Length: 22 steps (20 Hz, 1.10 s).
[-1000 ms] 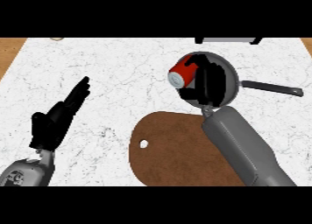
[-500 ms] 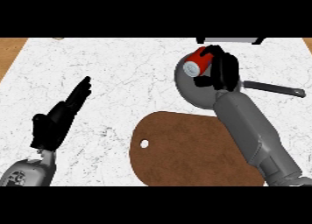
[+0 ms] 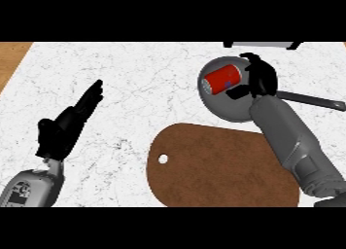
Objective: Pick the can from the cutting board and place it in the pan
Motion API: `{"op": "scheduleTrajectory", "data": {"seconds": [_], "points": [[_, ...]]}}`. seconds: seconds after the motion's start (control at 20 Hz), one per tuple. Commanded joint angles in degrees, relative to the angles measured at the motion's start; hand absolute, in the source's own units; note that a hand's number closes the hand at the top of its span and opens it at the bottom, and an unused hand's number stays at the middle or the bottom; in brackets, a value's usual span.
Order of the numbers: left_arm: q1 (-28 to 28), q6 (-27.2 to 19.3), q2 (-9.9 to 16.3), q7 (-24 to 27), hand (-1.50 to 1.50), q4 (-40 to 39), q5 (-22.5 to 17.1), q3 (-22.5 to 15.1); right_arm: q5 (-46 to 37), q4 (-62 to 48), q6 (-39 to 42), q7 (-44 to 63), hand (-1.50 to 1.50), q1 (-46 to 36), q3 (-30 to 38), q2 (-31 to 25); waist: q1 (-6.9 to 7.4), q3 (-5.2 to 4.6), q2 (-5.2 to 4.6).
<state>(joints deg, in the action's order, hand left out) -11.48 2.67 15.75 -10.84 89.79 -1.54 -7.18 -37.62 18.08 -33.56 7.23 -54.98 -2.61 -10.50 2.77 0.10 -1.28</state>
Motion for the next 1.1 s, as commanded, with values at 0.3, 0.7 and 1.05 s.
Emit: {"op": "scheduleTrajectory", "data": {"seconds": [0.3,0.7,1.05], "points": [[1.65,0.42,-0.75,0.43,0.0,0.87,0.95,-1.27,14.93,2.45,0.77,-19.04,-1.5,-0.22,14.61,-0.55,0.77,0.2,-0.24],[1.93,-0.25,-1.73,0.79,0.0,0.03,1.26,-0.82,27.54,1.52,16.93,-32.41,-1.5,2.98,25.49,-5.32,-0.18,0.12,-0.04],[2.7,0.83,0.31,-1.22,0.0,2.81,0.79,1.94,29.91,-0.26,26.59,-45.6,-1.5,9.44,26.8,-6.86,-1.27,0.01,0.8]]}}
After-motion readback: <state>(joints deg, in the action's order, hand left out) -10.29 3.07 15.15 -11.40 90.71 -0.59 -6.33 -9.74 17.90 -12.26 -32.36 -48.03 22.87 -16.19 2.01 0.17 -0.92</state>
